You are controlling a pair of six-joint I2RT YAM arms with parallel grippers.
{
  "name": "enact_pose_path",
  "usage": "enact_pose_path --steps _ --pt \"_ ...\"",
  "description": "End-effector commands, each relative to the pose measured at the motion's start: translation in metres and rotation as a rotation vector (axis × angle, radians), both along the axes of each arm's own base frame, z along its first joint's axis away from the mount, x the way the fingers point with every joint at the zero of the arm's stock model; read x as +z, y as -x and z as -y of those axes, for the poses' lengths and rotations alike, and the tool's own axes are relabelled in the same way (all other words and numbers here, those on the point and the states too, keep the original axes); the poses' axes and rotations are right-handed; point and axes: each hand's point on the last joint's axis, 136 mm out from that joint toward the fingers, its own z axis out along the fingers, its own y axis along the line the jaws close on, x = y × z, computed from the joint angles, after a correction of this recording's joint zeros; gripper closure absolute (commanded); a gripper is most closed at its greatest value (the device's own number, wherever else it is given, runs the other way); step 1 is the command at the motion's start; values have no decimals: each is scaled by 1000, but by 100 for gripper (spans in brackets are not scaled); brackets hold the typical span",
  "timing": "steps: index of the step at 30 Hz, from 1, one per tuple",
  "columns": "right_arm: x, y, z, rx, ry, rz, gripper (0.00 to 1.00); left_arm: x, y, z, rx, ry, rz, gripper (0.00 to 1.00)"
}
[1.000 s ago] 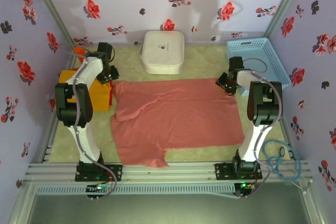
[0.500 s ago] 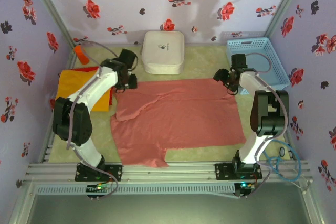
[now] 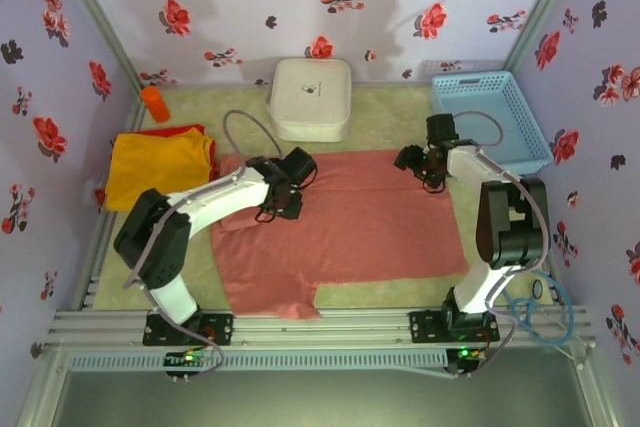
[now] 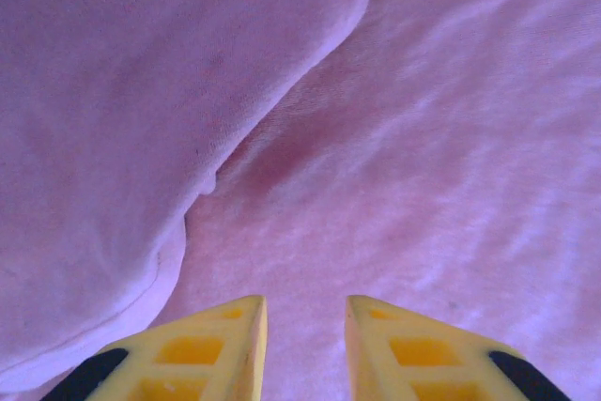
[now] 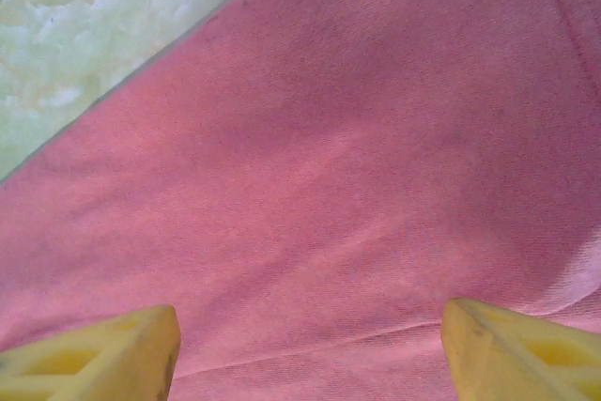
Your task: Fold and stack the t-shirts
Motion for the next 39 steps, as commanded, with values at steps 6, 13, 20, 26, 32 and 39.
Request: enact_pose_path --steps 6,13,20,26,32,39 --pt "5 7 1 -9 1 -11 27 -25 -31 -21 76 -108 26 76" --pt "3 10 2 -10 4 -20 28 -24 -54 -51 119 -125 24 77" --pt "2 8 0 -10 -5 -22 28 -23 -76 -63 91 -140 14 78" --pt "2 10 1 -5 2 -27 29 -18 -84 -69 90 -136 3 79" --pt "0 10 0 -4 -1 -29 28 6 -68 -47 80 -26 18 79" --pt "-1 9 -1 2 -8 -32 28 -14 -49 -25 12 -30 -2 71"
